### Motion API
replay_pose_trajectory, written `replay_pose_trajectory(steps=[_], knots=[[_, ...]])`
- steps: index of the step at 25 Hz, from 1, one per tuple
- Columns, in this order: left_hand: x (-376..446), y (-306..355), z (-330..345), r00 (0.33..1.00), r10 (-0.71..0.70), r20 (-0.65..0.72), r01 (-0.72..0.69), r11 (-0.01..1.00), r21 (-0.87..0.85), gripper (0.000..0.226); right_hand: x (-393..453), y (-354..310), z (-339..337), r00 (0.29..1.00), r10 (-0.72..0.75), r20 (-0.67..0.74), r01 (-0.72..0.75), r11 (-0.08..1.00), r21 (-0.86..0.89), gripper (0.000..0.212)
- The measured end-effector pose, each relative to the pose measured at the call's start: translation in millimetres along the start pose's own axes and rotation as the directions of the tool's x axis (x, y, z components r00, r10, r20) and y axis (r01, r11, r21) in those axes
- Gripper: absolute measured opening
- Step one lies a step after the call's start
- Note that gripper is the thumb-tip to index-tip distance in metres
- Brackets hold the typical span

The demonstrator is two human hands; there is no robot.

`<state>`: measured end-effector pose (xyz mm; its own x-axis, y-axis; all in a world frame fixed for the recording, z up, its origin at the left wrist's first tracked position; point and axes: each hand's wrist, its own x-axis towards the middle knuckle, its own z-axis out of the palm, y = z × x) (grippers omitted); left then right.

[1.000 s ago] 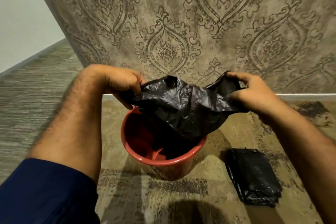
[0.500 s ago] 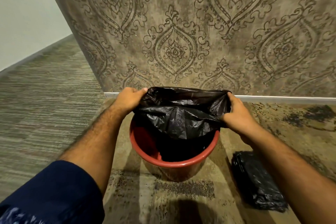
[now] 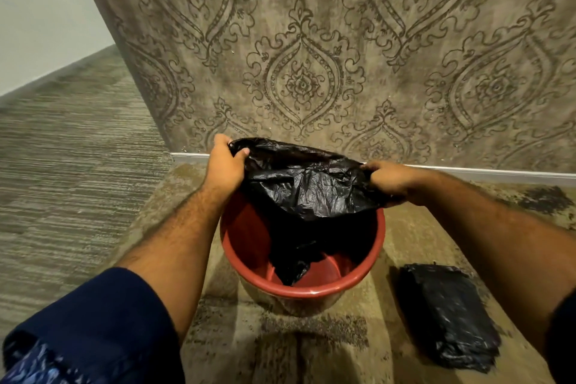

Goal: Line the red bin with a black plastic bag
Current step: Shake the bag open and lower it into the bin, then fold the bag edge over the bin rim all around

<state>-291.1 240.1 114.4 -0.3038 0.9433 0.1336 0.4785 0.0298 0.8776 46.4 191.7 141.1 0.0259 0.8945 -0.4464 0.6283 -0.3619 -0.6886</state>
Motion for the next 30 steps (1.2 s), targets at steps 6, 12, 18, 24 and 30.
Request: replay_pose_trajectory(steps=[6, 12, 18, 24, 30], knots=[[16.8, -14.7, 2.9, 0.975, -0.217, -0.051, 0.218, 0.976, 0.005, 0.030, 20.3, -14.4, 9.2, 0.989, 0.145, -0.023, -0.145, 0.989, 0.017, 0.016], [4.5, -24.7, -15.8, 0.921, -0.295, 0.255, 0.273, 0.955, 0.120, 0.031, -1.8, -0.1, 3.9, 0.925, 0.222, 0.309, -0.234, 0.972, 0.003, 0.010], [-38.8, -19.4, -76.1, 0.814, -0.325, 0.480, 0.298, 0.945, 0.134, 0.028, -45.4, 38.6, -21.0, 0.936, -0.168, 0.308, 0.115, 0.976, 0.182, 0.104], [-103.5, -21.8, -91.6, 0.828, -0.228, 0.512, 0.201, 0.974, 0.108, 0.064, -85.2, 69.3, -0.8, 0.848, -0.530, 0.021, 0.520, 0.823, -0.229, 0.122], [-143.6, -42.0, -99.9, 0.615, 0.593, 0.520, -0.776, 0.574, 0.263, 0.042, -117.3, 95.1, 26.8, 0.533, -0.832, 0.155, 0.740, 0.370, -0.561, 0.054]])
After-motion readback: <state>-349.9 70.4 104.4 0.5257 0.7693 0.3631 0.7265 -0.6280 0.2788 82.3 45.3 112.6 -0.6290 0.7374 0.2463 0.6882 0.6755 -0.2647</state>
